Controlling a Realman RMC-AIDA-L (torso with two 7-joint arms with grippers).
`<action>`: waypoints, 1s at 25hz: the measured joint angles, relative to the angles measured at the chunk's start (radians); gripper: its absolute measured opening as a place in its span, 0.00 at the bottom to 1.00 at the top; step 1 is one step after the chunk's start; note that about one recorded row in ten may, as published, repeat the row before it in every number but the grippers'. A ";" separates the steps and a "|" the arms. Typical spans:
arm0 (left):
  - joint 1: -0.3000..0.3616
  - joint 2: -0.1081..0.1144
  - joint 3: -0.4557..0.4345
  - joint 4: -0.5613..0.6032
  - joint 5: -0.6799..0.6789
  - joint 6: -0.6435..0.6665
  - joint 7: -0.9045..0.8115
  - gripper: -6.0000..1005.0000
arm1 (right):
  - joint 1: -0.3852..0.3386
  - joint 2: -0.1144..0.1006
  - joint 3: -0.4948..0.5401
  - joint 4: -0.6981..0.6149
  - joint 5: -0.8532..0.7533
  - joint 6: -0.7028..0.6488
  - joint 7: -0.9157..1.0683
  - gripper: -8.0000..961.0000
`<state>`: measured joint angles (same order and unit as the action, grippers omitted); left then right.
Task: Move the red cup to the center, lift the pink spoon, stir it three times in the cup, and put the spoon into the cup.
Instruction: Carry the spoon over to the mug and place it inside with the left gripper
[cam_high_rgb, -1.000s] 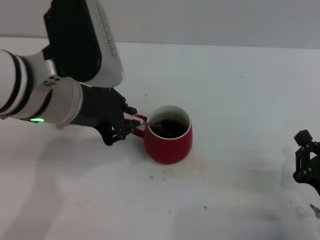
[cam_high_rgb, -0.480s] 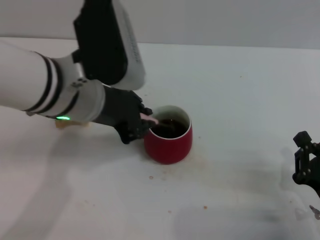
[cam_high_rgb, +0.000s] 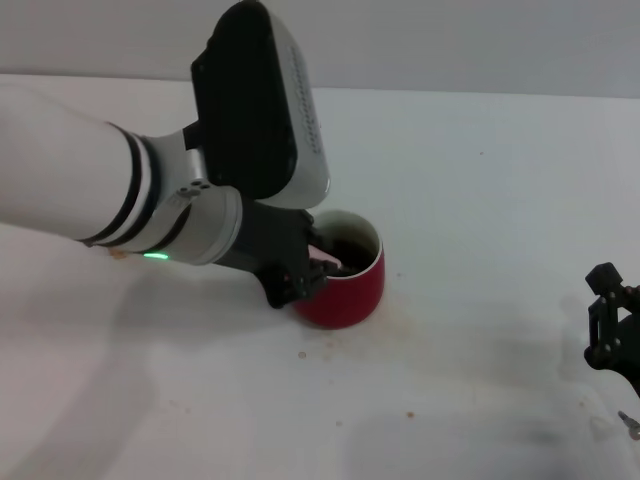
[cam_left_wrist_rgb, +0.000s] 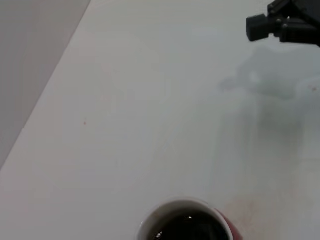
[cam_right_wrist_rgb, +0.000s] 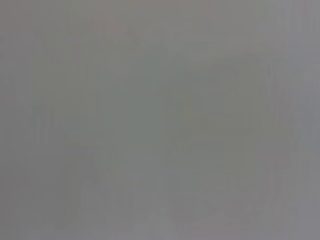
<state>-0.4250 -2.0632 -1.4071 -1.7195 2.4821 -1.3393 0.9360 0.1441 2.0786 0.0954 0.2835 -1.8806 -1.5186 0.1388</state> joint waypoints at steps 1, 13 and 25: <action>0.006 0.000 -0.001 0.000 0.002 -0.002 0.000 0.18 | 0.000 0.000 0.000 0.000 0.000 0.000 0.000 0.01; 0.036 0.005 -0.087 -0.006 0.014 -0.014 0.007 0.18 | 0.000 0.000 0.000 -0.004 -0.001 0.000 0.001 0.01; -0.023 -0.002 -0.018 0.035 -0.001 0.050 0.024 0.18 | -0.003 0.000 0.000 0.000 -0.001 0.000 0.001 0.01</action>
<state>-0.4483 -2.0657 -1.4246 -1.6844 2.4815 -1.2890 0.9598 0.1412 2.0787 0.0951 0.2838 -1.8816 -1.5183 0.1396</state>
